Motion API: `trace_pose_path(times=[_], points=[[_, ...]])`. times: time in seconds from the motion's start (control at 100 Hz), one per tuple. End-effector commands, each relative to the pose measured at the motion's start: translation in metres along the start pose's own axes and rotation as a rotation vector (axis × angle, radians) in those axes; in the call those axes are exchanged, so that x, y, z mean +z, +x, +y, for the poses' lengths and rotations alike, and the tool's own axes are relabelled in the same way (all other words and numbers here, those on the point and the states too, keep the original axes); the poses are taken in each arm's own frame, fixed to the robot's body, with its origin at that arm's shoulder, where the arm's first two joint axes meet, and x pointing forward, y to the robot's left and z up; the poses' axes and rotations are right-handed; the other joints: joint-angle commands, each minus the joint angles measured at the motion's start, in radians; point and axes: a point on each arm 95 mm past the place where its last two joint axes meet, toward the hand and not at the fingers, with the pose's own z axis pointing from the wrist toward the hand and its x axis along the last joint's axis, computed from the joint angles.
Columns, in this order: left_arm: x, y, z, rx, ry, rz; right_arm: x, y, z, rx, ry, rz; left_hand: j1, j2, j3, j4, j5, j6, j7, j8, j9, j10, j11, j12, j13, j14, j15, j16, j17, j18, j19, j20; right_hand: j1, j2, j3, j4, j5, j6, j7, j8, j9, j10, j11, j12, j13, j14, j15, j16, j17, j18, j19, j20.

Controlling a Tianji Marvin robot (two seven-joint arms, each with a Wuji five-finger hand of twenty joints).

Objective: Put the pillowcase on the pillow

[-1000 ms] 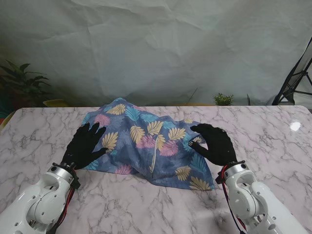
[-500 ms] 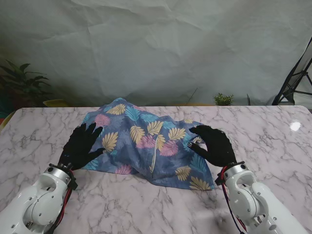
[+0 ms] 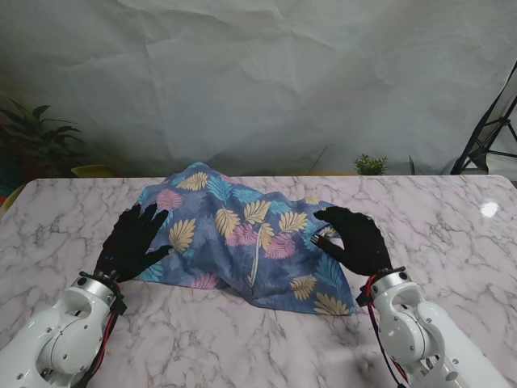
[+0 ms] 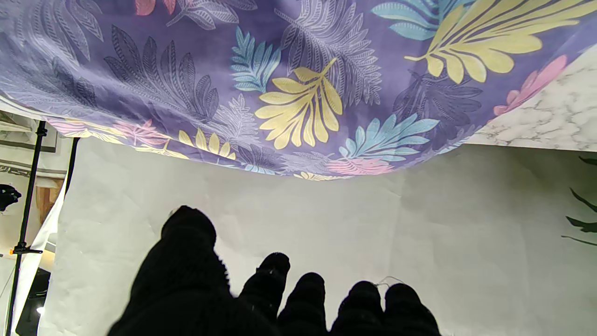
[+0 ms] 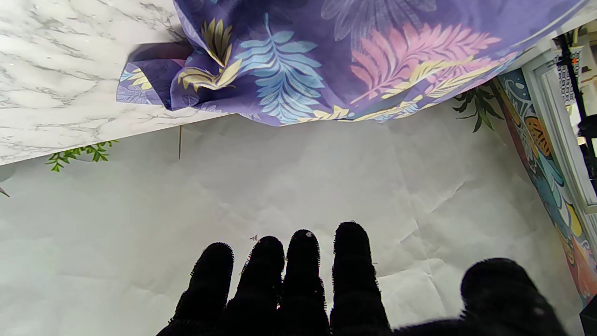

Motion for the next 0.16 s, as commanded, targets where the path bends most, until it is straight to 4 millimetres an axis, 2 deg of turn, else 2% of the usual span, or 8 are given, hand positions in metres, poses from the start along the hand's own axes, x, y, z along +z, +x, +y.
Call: trace_pose_path(times=[0.0,0.15], points=[[-0.0006,0.0015,0.0003,0.002,-0.010,0.002,-0.0006,0.0004,-0.0009,-0.001,0.002,-0.001,0.005,-0.016,-0.012,0.017,-0.015,0.004,-0.005,-0.014,-0.041,0.001,-0.015,0.004,-0.030,-0.023,-0.026,-0.010,-0.002,-0.032,-0.037,-0.018,-0.052,0.040,0.005,-0.015,0.016,0.004,-0.009,-0.016,0.013,-0.001,-0.012,0.000,0.013,-0.009,-0.037,-0.026,-0.017,0.001,-0.007,-0.004],[-0.0012,0.0014,0.0001,0.004,-0.012,0.001,0.0006,0.0000,-0.0019,0.005,0.005,0.001,0.005,-0.014,-0.013,0.017,-0.013,0.003,-0.004,-0.014,-0.041,0.001,-0.015,0.009,-0.030,-0.023,-0.026,-0.008,-0.002,-0.032,-0.036,-0.017,-0.050,0.041,0.004,-0.015,0.018,0.005,-0.009,-0.014,0.016,-0.001,-0.013,0.000,0.013,-0.009,-0.038,-0.026,-0.017,0.000,-0.006,-0.004]])
